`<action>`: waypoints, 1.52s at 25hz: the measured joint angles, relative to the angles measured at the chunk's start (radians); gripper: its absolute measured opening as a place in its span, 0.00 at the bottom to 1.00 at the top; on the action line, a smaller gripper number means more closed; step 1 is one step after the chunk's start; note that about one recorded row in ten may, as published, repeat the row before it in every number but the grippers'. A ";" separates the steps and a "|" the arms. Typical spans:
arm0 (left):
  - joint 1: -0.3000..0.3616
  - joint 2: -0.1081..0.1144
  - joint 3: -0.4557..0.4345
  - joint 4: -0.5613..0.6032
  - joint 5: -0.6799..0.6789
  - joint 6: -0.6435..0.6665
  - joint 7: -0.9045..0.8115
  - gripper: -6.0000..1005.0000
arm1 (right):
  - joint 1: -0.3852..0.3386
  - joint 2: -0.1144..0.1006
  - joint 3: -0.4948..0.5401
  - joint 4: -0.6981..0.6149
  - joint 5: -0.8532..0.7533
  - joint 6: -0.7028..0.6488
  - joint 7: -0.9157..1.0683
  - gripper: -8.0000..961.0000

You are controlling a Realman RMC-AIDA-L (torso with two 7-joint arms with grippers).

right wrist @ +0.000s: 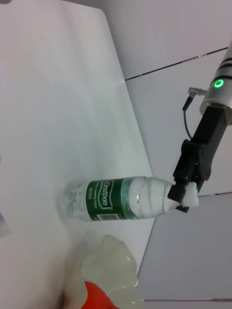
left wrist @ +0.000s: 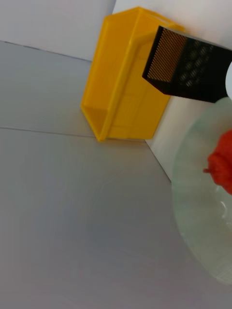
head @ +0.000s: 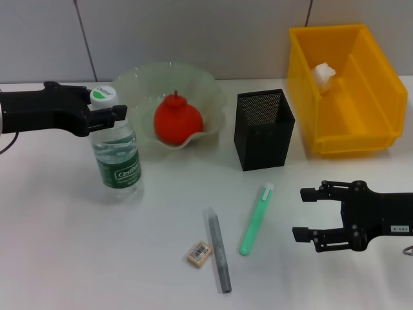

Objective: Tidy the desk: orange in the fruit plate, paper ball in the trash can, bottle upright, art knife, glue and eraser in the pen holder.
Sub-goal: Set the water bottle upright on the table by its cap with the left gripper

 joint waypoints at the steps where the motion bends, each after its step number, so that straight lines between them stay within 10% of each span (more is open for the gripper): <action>1: 0.007 -0.001 0.001 0.000 -0.001 -0.005 0.007 0.44 | 0.000 0.000 0.000 0.000 0.000 0.000 0.000 0.86; 38: 0.025 -0.003 0.005 -0.131 -0.084 -0.166 0.139 0.44 | -0.007 -0.001 0.000 0.019 -0.001 0.013 -0.011 0.86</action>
